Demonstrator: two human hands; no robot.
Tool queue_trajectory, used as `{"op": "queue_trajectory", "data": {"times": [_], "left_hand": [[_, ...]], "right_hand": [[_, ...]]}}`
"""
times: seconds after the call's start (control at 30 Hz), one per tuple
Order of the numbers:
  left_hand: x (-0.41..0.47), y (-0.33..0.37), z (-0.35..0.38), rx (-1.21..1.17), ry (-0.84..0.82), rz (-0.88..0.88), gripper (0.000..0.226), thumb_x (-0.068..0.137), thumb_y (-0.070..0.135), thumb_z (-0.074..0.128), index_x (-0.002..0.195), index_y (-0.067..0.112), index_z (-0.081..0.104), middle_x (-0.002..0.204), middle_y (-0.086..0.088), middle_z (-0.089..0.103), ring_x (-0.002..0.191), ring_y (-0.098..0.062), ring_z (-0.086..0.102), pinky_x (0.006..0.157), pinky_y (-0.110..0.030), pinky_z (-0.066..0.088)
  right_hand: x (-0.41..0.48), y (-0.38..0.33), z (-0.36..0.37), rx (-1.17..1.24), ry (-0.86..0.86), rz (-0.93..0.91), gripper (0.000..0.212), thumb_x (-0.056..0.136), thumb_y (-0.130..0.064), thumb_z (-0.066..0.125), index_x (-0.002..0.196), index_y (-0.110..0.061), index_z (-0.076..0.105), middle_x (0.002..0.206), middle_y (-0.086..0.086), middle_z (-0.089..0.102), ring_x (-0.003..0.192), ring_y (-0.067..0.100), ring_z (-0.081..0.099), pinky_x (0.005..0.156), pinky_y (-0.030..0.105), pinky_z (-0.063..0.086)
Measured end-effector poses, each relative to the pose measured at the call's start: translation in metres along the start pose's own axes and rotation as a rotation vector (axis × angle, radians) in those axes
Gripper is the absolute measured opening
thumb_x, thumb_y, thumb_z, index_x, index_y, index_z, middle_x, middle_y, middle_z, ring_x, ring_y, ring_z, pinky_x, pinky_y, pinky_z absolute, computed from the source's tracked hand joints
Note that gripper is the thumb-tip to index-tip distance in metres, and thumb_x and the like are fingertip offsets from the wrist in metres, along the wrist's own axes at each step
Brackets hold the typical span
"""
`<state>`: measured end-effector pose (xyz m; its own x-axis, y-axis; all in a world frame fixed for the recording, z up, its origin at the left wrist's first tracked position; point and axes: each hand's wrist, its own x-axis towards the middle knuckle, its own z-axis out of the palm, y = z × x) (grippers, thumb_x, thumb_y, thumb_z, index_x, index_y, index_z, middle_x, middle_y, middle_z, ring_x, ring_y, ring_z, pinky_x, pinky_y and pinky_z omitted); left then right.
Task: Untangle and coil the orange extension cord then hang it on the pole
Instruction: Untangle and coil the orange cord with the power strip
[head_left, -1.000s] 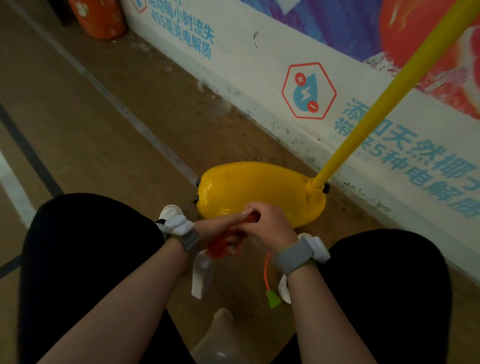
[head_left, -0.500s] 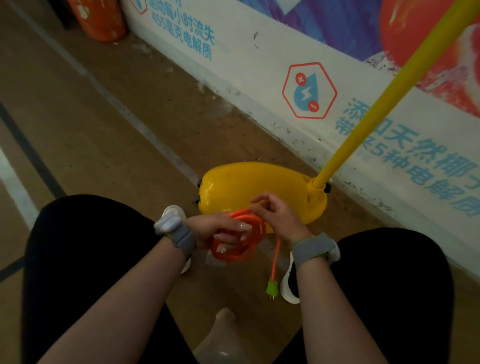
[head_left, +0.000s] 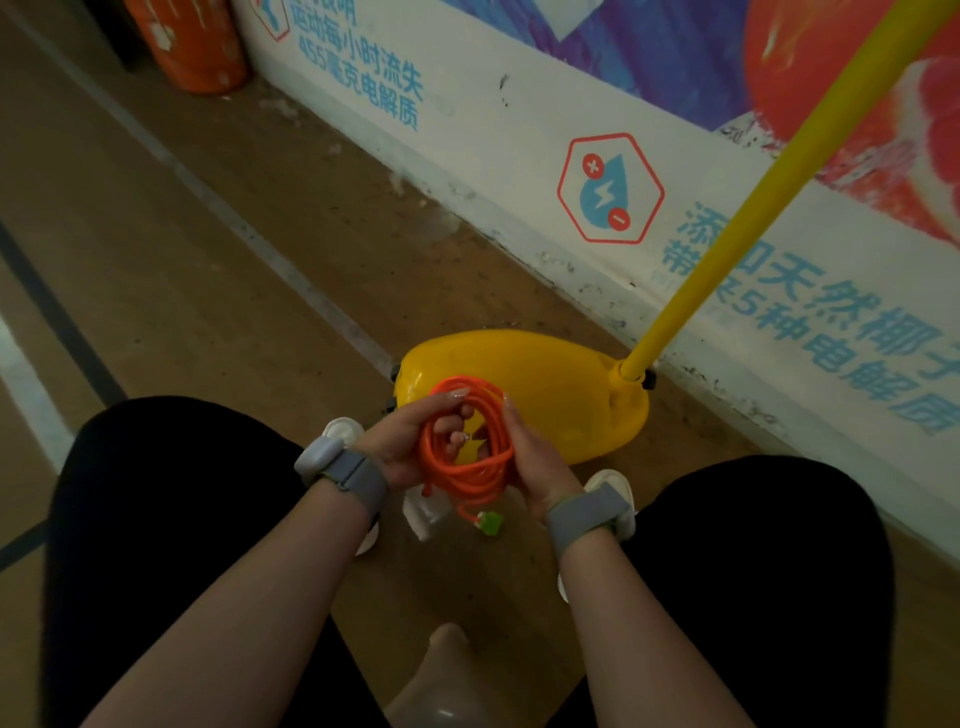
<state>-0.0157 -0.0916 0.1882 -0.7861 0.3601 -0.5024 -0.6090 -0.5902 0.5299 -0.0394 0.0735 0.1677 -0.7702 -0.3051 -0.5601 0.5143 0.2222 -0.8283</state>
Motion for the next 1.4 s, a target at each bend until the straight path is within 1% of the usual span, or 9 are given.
{"op": "queue_trajectory", "data": {"times": [0.47,0.57,0.7,0.8,0.9,1.0,1.07,1.23,1.4], "left_hand": [[0.005,0.001,0.008,0.356,0.259,0.144,0.028,0.091,0.030,0.059,0.090,0.003,0.062,0.051,0.005,0.049,0.046,-0.007,0.048,0.048,-0.017,0.043],[0.010,0.000,0.006,0.225,0.305,0.260,0.028,0.094,0.031,0.053,0.085,0.006,0.056,0.044,0.008,0.039,0.037,-0.004,0.039,0.039,-0.014,0.035],[0.017,0.007,-0.009,-0.124,0.398,0.357,0.025,0.097,0.030,0.048,0.081,0.010,0.051,0.042,0.010,0.034,0.034,-0.003,0.032,0.035,-0.014,0.031],[0.020,0.012,-0.022,-0.229,0.553,0.485,0.028,0.095,0.030,0.054,0.072,0.014,0.049,0.042,0.009,0.039,0.037,-0.004,0.036,0.040,-0.016,0.036],[0.013,0.020,-0.021,-0.102,0.945,0.592,0.032,0.092,0.035,0.060,0.069,0.013,0.053,0.053,0.005,0.056,0.057,-0.010,0.052,0.068,-0.029,0.048],[0.013,0.023,-0.029,0.024,1.174,0.668,0.034,0.092,0.043,0.057,0.088,0.010,0.059,0.075,-0.001,0.059,0.076,-0.018,0.061,0.073,-0.031,0.050],[0.015,0.019,-0.033,0.149,1.220,0.682,0.039,0.091,0.046,0.056,0.085,0.007,0.061,0.069,-0.001,0.059,0.065,-0.015,0.060,0.063,-0.030,0.050],[0.022,0.001,-0.025,0.544,1.076,0.693,0.040,0.093,0.044,0.054,0.078,0.007,0.060,0.059,-0.001,0.055,0.050,-0.010,0.054,0.044,-0.019,0.041],[0.023,-0.006,-0.018,0.720,0.842,0.568,0.052,0.095,0.050,0.045,0.064,0.008,0.053,0.055,-0.005,0.051,0.047,-0.011,0.047,0.051,-0.027,0.037]], "right_hand": [[0.004,0.006,0.010,-0.027,0.064,0.037,0.070,0.084,-0.074,0.027,0.087,-0.018,0.071,0.093,0.011,0.073,0.091,0.023,0.069,0.087,0.040,0.055],[0.005,0.006,0.011,-0.096,0.078,0.026,0.073,0.092,-0.067,0.018,0.080,-0.016,0.070,0.083,0.009,0.070,0.084,0.022,0.066,0.086,0.037,0.054],[0.006,0.007,0.011,-0.240,0.060,0.056,0.069,0.098,-0.056,0.014,0.071,-0.011,0.060,0.060,0.007,0.060,0.056,0.018,0.054,0.058,0.028,0.044],[0.002,0.006,0.010,-0.504,-0.045,0.045,0.056,0.100,-0.048,0.023,0.068,-0.014,0.054,0.057,0.003,0.058,0.051,0.016,0.055,0.053,0.025,0.044],[-0.011,0.000,0.012,-0.807,-0.191,0.019,0.037,0.101,-0.038,0.036,0.077,-0.014,0.055,0.060,0.000,0.058,0.058,0.018,0.064,0.059,0.027,0.051],[-0.026,-0.018,0.017,-0.983,-0.282,-0.109,0.028,0.100,-0.034,0.041,0.094,-0.012,0.058,0.064,-0.002,0.057,0.069,0.020,0.064,0.068,0.034,0.051],[-0.036,-0.033,0.021,-1.110,-0.266,-0.286,0.022,0.098,-0.033,0.046,0.093,-0.016,0.059,0.068,-0.003,0.053,0.069,0.016,0.056,0.065,0.033,0.044],[-0.049,-0.052,0.025,-1.280,-0.113,-0.689,0.018,0.091,-0.021,0.050,0.097,-0.016,0.066,0.092,0.005,0.064,0.088,0.022,0.057,0.074,0.038,0.047],[-0.046,-0.050,0.033,-1.214,0.151,-1.068,0.020,0.078,-0.022,0.050,0.078,-0.025,0.070,0.076,-0.003,0.054,0.083,0.017,0.044,0.078,0.035,0.034]]}}
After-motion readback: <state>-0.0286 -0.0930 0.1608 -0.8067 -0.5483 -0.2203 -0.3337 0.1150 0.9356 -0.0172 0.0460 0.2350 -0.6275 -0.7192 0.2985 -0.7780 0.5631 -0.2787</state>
